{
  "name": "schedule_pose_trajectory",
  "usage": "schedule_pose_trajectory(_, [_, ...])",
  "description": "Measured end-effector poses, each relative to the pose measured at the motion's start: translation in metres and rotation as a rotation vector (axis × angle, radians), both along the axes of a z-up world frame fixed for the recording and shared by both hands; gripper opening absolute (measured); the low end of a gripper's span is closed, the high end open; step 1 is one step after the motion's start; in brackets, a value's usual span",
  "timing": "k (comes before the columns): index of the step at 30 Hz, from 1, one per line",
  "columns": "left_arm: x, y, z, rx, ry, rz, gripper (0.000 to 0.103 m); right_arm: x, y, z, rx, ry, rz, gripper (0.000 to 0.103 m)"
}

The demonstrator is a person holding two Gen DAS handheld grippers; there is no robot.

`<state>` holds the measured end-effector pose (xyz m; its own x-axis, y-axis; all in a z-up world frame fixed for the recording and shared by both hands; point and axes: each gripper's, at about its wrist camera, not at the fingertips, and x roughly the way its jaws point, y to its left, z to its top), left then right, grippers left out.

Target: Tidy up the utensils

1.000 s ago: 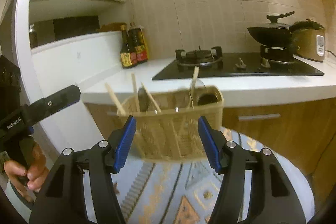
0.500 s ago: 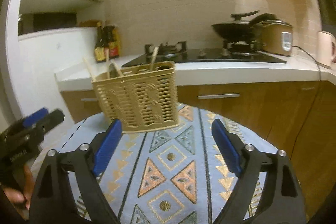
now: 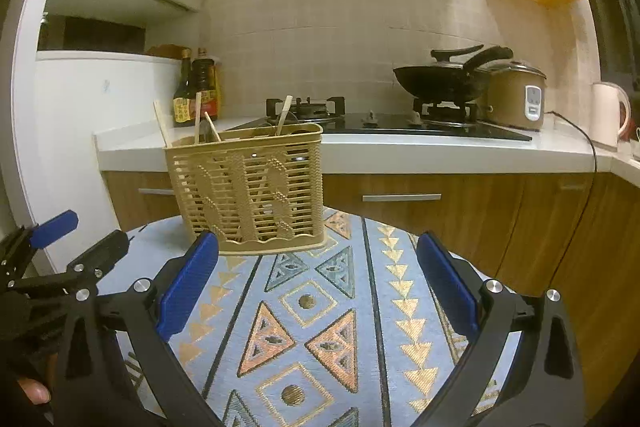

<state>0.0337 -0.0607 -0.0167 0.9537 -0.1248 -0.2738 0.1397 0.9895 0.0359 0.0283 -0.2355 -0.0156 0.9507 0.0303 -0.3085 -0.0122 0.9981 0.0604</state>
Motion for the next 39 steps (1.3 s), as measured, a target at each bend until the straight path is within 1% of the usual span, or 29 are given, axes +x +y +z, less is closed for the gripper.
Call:
schedule_pose_trajectory(4, [-0.0027, 0.0021, 0.0008, -0.012, -0.02, 0.012, 0.087, -0.0005, 0.0031, -0.0011, -0.014, -0.001, 0.003, 0.095])
schedule_pose_trajectory(9, [-0.0031, 0.0062, 0.0008, -0.033, -0.022, 0.021, 0.087, 0.0005, 0.0057, -0.002, -0.027, 0.006, -0.002, 0.095])
schedule_pose_trajectory(11, [-0.0035, 0.0067, 0.0006, -0.034, -0.024, 0.021, 0.087, 0.0012, 0.0066, -0.0025, -0.03, 0.01, -0.002, 0.095])
schedule_pose_trajectory(15, [-0.0039, 0.0061, 0.0003, -0.032, -0.021, 0.017, 0.09, 0.0017, 0.0068, -0.003, -0.034, 0.013, -0.007, 0.095])
schedule_pose_trajectory(20, [-0.0035, 0.006, 0.0002, -0.033, -0.019, 0.017, 0.091, 0.0049, 0.0048, -0.0034, -0.023, 0.025, -0.011, 0.095])
schedule_pose_trajectory(24, [-0.0026, 0.0057, -0.0002, -0.032, -0.015, 0.02, 0.094, 0.0052, 0.003, -0.0043, -0.014, 0.03, -0.011, 0.095])
schedule_pose_trajectory(39, [-0.0026, 0.0052, -0.001, -0.032, -0.011, 0.019, 0.095, 0.0049, 0.0018, -0.0036, -0.007, 0.025, -0.01, 0.095])
